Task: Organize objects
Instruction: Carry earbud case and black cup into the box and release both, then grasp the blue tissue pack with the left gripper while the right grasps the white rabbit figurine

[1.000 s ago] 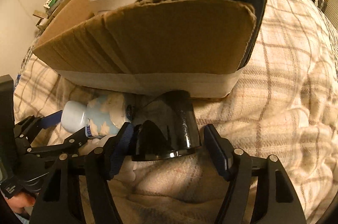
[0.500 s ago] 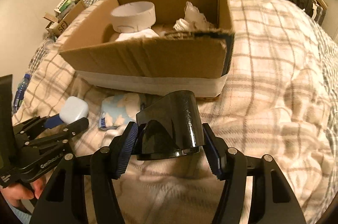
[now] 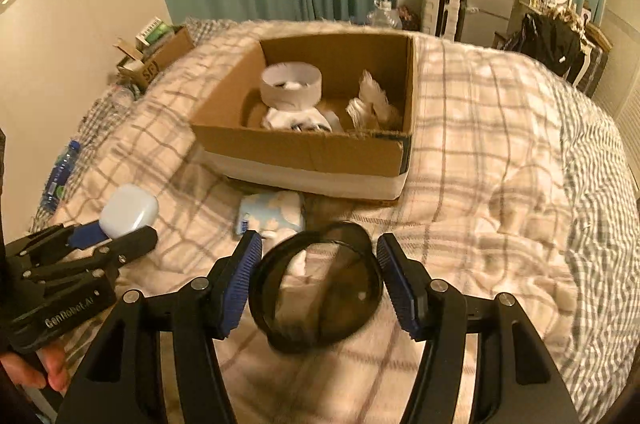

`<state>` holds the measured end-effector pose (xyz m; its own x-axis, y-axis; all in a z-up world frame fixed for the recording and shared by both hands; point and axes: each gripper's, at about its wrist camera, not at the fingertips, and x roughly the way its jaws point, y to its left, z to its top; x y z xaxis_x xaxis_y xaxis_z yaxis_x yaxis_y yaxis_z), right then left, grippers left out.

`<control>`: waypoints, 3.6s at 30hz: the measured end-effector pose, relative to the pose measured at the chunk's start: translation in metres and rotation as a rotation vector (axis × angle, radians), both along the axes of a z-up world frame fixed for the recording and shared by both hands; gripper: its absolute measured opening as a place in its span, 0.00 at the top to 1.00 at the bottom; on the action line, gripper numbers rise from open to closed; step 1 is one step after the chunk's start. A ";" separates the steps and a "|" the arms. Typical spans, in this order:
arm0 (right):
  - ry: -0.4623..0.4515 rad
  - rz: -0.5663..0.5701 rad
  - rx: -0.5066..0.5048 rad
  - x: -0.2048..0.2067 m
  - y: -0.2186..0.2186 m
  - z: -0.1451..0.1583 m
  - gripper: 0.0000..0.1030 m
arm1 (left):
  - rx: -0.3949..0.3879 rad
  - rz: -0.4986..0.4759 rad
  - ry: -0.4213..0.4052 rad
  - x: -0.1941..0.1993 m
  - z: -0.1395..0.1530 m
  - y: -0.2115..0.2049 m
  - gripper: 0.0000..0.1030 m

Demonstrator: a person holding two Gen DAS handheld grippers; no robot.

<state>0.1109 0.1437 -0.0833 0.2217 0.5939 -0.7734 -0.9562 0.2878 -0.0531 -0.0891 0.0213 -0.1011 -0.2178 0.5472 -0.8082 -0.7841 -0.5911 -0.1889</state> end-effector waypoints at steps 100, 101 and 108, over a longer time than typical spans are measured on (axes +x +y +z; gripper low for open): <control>-0.116 -0.004 0.046 -0.002 0.027 0.029 0.16 | 0.042 0.104 0.154 -0.051 0.017 -0.001 0.00; -0.106 0.001 0.026 -0.002 0.031 0.018 0.16 | 0.022 0.098 0.141 -0.050 0.005 -0.001 0.00; -0.058 0.027 -0.133 -0.005 0.052 -0.050 0.16 | -0.054 0.070 -0.002 -0.059 -0.045 -0.011 0.00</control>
